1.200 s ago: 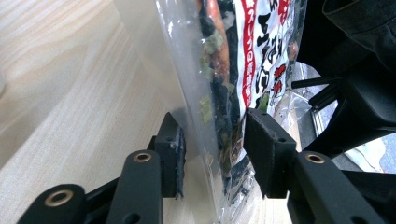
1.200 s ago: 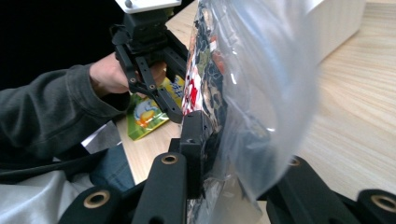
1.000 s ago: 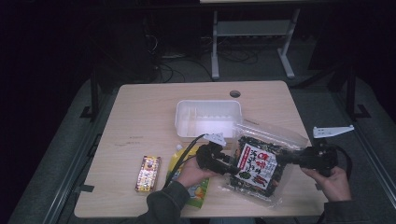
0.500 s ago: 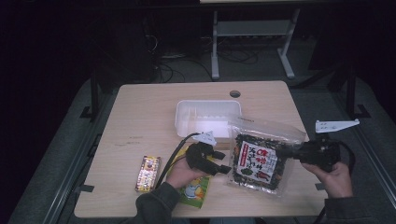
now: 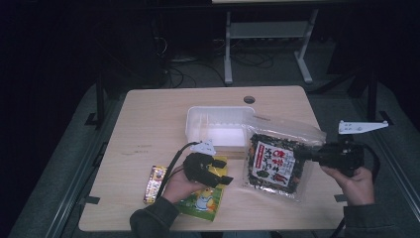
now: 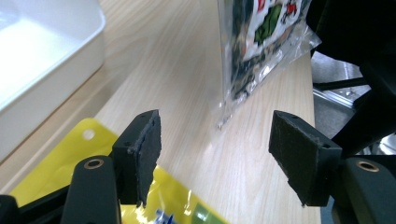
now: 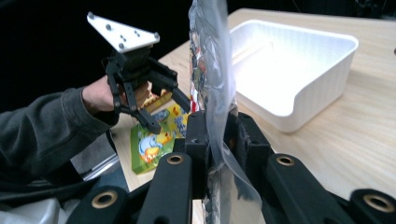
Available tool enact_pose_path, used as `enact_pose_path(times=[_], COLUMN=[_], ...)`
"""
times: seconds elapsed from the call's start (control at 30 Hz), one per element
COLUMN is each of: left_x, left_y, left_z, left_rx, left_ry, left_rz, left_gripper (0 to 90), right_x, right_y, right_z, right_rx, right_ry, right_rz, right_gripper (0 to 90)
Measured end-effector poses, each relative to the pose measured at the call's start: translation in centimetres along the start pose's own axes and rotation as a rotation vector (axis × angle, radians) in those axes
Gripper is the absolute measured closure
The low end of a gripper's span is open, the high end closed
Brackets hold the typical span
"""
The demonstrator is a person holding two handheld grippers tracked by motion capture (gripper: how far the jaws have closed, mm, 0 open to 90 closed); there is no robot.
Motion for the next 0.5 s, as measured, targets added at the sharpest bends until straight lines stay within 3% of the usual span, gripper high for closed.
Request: enact_pose_path(times=[0.5], left_x=[-0.5], left_y=[-3.2], left_z=[-1.6], left_rx=[0.01], left_ry=[-0.002], left_rz=[0.069], left_gripper=[27.8], right_x=[-0.2], right_y=[0.1], right_z=[2.7], right_rx=[0.055], right_ry=[-0.026], right_rz=[-0.025], right_gripper=[77.3])
Point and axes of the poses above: each handheld gripper's, and its own axes: y roughly forward along the jaws, z roughly out of its top, x roughly to its right, the point moved 10 cm from there along y, roughly forward along the jaws, and after that the axes turned 1 degree about y, right-handed, at the moved point
